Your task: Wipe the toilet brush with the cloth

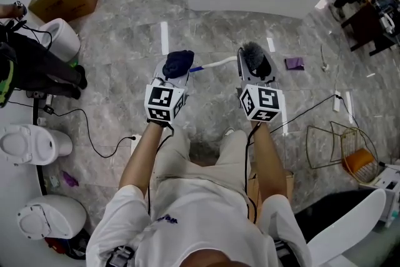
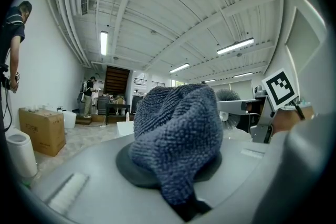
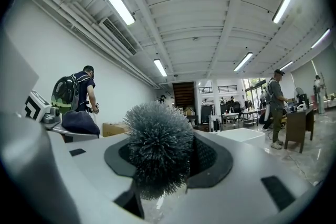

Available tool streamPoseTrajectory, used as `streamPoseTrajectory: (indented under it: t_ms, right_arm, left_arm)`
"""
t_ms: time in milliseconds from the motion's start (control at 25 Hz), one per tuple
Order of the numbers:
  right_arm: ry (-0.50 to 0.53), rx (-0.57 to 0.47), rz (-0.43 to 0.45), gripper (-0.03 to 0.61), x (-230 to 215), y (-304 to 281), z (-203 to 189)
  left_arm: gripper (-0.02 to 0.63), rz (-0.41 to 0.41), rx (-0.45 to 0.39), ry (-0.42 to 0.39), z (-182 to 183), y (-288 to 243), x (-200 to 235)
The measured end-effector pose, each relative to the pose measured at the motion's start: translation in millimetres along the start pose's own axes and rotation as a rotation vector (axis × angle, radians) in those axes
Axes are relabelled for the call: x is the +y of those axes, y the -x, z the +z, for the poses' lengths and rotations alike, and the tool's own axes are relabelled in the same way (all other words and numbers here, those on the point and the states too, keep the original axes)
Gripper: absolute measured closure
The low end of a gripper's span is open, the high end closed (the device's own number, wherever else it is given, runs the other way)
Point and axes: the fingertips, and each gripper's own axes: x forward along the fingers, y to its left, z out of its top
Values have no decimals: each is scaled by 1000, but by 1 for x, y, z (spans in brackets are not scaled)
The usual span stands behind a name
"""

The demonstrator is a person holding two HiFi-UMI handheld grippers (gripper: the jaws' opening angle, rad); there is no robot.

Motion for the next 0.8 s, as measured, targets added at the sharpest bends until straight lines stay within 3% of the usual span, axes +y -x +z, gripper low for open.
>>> streamPoseTrajectory:
  t_ms: [800]
  right_arm:
    - [4, -8, -9, 360, -10, 7, 9]
  left_arm:
    - [555, -17, -8, -24, 9, -4, -7]
